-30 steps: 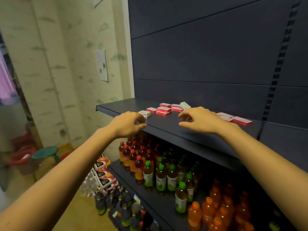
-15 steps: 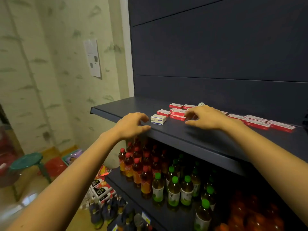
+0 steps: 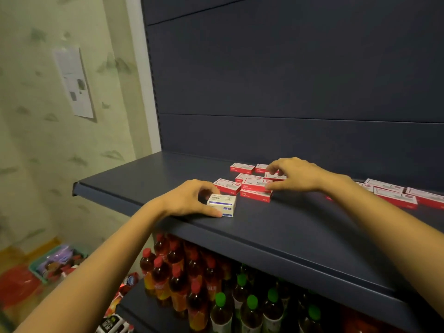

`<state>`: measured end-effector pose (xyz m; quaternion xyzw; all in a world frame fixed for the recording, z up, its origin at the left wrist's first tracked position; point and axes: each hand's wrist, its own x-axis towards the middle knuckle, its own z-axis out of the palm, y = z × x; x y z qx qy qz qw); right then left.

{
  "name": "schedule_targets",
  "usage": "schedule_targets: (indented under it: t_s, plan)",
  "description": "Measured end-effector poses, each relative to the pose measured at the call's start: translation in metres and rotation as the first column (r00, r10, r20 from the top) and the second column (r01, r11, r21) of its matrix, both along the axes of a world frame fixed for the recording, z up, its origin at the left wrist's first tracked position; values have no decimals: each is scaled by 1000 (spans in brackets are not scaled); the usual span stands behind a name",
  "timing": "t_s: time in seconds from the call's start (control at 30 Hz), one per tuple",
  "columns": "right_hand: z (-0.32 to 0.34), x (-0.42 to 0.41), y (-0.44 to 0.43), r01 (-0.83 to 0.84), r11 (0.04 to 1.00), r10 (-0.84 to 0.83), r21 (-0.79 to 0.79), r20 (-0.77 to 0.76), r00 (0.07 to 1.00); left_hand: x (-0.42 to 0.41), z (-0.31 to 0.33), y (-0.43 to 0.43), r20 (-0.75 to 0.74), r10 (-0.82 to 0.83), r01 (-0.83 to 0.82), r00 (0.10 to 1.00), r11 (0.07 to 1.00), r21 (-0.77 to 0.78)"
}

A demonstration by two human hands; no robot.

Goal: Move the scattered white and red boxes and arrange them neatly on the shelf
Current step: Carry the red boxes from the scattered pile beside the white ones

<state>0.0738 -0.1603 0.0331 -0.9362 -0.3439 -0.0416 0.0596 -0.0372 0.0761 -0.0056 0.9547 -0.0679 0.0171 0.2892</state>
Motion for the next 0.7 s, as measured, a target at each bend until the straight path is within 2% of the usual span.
schedule_targets:
  t_s: [0.23, 0.33, 0.5, 0.7]
  plan:
    - [-12, 12, 16, 14, 1000, -16, -25, -92, 996, 22, 10, 24, 190, -33, 37, 981, 999, -16]
    - [-17, 10, 18, 49, 999, -50, -13, -69, 996, 34, 17, 28, 240, -68, 77, 968, 997, -27]
    - [-19, -6, 13, 181, 981, -182, 74, 13, 983, 58, 20, 26, 301, -158, 177, 940, 984, -37]
    - [-21, -51, -38, 385, 907, -400, 169, 65, 914, 81, 22, -18, 344, -314, 339, 885, 941, -15]
